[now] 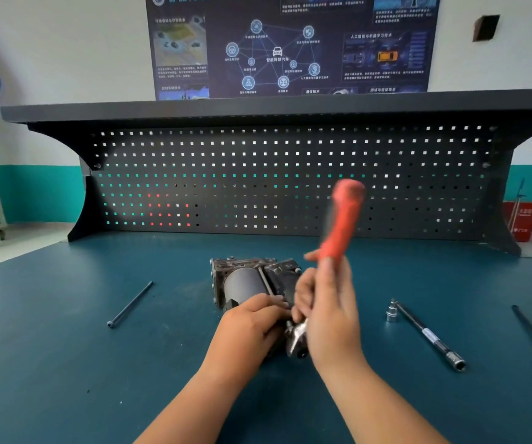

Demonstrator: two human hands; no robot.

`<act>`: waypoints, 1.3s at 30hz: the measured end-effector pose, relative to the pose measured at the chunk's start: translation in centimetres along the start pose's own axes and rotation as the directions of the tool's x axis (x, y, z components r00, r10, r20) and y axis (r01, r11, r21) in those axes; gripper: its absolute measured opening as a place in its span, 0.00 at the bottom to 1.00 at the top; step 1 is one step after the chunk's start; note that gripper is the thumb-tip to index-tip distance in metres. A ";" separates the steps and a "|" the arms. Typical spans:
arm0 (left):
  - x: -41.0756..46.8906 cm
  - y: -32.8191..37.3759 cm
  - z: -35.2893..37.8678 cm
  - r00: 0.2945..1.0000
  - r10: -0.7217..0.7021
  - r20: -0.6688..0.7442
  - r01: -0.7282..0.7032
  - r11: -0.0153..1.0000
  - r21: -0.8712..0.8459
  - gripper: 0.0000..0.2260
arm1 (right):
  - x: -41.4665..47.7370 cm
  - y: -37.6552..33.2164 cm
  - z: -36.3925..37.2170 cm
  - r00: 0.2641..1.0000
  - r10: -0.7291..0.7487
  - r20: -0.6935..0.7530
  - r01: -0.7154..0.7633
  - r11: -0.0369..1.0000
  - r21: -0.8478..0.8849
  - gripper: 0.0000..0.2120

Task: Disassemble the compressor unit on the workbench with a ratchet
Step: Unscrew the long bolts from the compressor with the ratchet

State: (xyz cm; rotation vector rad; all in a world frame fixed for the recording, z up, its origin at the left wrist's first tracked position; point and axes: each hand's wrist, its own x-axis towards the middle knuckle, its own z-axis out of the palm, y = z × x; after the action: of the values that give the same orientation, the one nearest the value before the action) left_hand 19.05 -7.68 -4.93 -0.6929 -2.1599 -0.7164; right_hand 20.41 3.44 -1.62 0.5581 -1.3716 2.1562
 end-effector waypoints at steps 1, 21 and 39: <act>0.0 0.0 0.0 0.999 0.021 0.028 -0.021 1.000 0.005 0.09 | 0.6 0.0 -0.5 0.982 0.120 -0.146 -0.106 0.989 0.101 0.11; 0.2 0.0 0.7 0.937 0.343 -0.072 -0.325 0.927 0.188 0.08 | 1.4 -0.6 -0.9 0.953 0.215 -0.214 -0.164 0.959 0.230 0.10; 0.4 0.2 0.7 0.956 0.283 -0.084 -0.266 0.949 0.172 0.10 | 0.6 -1.1 -1.2 0.793 0.535 -0.292 -0.242 0.716 0.655 0.15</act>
State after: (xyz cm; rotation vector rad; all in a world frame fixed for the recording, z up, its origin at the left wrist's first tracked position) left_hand 18.62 -7.00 -5.01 -0.8299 -1.9470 -0.4192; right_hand 20.56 5.09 -0.99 -0.1013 -0.5587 2.8513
